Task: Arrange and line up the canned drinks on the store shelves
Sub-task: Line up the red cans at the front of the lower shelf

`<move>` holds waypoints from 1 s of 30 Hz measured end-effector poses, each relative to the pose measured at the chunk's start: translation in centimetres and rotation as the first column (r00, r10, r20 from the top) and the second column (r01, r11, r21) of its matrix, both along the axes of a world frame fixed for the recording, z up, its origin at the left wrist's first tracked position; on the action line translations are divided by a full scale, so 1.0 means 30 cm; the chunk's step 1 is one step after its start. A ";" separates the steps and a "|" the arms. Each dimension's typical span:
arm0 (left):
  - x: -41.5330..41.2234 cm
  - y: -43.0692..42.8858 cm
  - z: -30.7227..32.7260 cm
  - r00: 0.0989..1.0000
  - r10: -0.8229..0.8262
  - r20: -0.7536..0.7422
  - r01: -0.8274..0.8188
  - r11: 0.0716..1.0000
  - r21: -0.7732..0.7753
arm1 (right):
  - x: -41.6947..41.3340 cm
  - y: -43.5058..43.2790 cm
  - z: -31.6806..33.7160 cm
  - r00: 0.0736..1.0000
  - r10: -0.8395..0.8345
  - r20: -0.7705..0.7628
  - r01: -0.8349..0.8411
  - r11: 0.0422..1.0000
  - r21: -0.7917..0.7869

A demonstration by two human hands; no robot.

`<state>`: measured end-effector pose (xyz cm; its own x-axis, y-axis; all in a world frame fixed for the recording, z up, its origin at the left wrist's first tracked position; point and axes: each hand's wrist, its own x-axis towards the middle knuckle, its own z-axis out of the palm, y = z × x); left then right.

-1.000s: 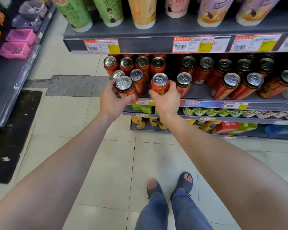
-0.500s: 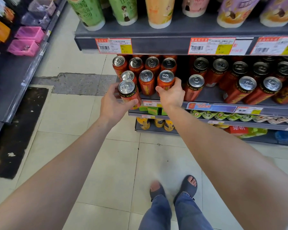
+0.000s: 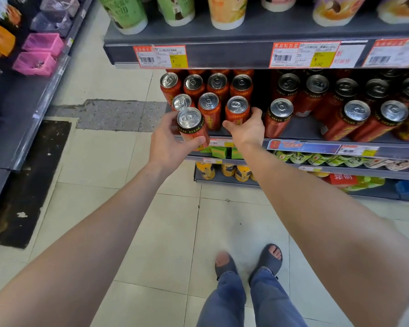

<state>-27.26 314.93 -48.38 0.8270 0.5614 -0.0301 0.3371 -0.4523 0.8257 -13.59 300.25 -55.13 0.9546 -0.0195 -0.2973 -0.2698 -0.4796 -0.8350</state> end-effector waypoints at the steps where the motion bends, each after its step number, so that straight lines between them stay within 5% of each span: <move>1: 0.002 -0.009 -0.001 1.000 0.000 0.002 0.000 1.000 0.000 | 0.000 -0.006 0.008 1.000 -0.003 -0.024 0.003 1.000 0.007; 15: 0.158 -0.410 -0.066 0.983 -0.183 0.005 0.183 0.980 -0.075 | -0.162 -0.380 0.079 0.991 0.094 0.098 -0.110 0.978 0.175; 21: 0.253 -0.615 -0.086 0.981 -0.195 0.020 0.196 0.969 -0.150 | -0.117 -0.586 0.069 0.982 0.154 0.112 -0.168 0.978 0.122; 30: 0.368 -0.770 -0.100 0.985 -0.168 0.030 0.171 0.967 -0.189 | -0.042 -0.666 0.062 0.979 0.005 0.203 -0.024 0.996 0.089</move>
<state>-16.22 291.83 -51.40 0.9107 0.3978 -0.1113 0.2575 -0.3360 0.9060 -14.85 280.28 -53.26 0.9951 0.0128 -0.0977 -0.0843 -0.4022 -0.9116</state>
